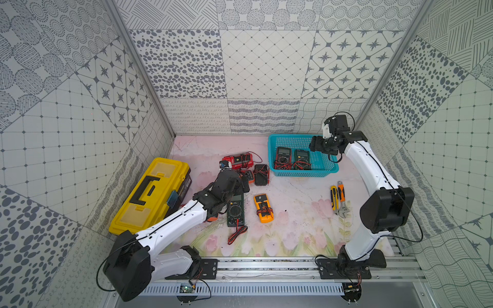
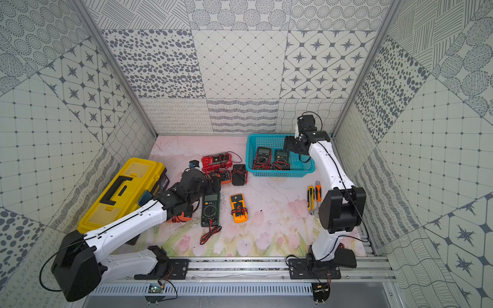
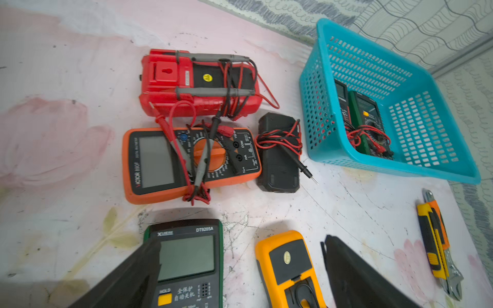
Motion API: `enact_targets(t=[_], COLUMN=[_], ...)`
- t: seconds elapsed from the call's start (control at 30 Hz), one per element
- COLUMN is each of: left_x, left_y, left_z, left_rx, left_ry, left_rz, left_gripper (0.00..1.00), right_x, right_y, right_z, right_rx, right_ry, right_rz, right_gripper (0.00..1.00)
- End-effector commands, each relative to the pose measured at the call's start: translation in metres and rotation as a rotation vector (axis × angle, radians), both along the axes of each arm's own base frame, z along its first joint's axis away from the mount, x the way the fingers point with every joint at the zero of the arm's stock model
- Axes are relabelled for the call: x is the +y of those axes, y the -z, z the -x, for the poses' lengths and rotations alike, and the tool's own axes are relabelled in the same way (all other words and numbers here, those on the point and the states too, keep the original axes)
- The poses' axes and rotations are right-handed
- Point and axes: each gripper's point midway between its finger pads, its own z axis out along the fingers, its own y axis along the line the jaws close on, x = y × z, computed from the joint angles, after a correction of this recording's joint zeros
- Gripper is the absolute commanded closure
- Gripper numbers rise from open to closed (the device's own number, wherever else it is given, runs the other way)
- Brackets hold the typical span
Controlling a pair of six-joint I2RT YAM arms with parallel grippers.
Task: Put the multimeter into the basket
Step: Place the multimeter in the basket, then pick up the multimeter from the center of the board.
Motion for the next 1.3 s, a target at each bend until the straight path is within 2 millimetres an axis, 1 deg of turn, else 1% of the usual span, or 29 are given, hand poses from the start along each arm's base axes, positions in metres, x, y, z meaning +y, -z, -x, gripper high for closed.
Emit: enact_targets(t=[0.0,0.07,0.17,0.23,0.27,0.33,0.43,0.47,0.53,0.57,0.63,0.73,0.8,1.0,1.13,1.27], left_x=[0.040,0.053,0.070,0.080,0.085,0.095,0.107,0.109,0.111,0.112,0.113,0.112,0.111,0.107,0.104,0.103], left_y=[0.023,0.030,0.038,0.042,0.042,0.042,0.040,0.039,0.038,0.037,0.037,0.039,0.041,0.046,0.050,0.052], left_z=[0.016,0.021,0.030,0.036,0.038,0.043,0.049,0.051,0.053,0.054,0.055,0.056,0.056,0.052,0.050,0.050], left_rx=[0.106,0.131,0.167,0.184,0.187,0.183,0.169,0.162,0.152,0.149,0.146,0.150,0.154,0.164,0.178,0.186], left_ry=[-0.116,-0.154,-0.208,-0.244,-0.261,-0.297,-0.346,-0.350,-0.356,-0.357,-0.357,-0.349,-0.346,-0.337,-0.328,-0.328], left_rz=[0.004,0.024,0.044,0.053,0.055,0.053,0.049,0.050,0.054,0.056,0.060,0.061,0.067,0.082,0.087,0.086], left_gripper=[0.01,0.01,0.01,0.01,0.01,0.01,0.01,0.01,0.01,0.01,0.01,0.01,0.01,0.01,0.01,0.01], right_x=[0.027,0.050,0.087,0.116,0.129,0.162,0.208,0.218,0.237,0.244,0.252,0.254,0.253,0.243,0.243,0.241], right_y=[-0.012,-0.004,0.015,0.029,0.035,0.047,0.061,0.068,0.086,0.094,0.112,0.128,0.137,0.165,0.181,0.190], right_z=[0.026,0.049,0.082,0.103,0.110,0.127,0.144,0.148,0.156,0.159,0.164,0.166,0.168,0.179,0.186,0.191], right_rx=[-0.080,-0.074,-0.035,-0.003,0.007,0.030,0.057,0.070,0.117,0.138,0.185,0.234,0.259,0.346,0.401,0.436], right_ry=[0.021,-0.012,-0.066,-0.106,-0.124,-0.174,-0.254,-0.271,-0.314,-0.328,-0.346,-0.346,-0.345,-0.347,-0.377,-0.384], right_rz=[0.046,0.063,0.052,0.022,0.007,-0.018,-0.023,-0.010,0.016,0.029,0.062,0.099,0.124,0.213,0.229,0.241], right_gripper=[0.19,0.18,0.18,0.18,0.18,0.18,0.18,0.18,0.18,0.18,0.18,0.15,0.13,0.11,0.11,0.12])
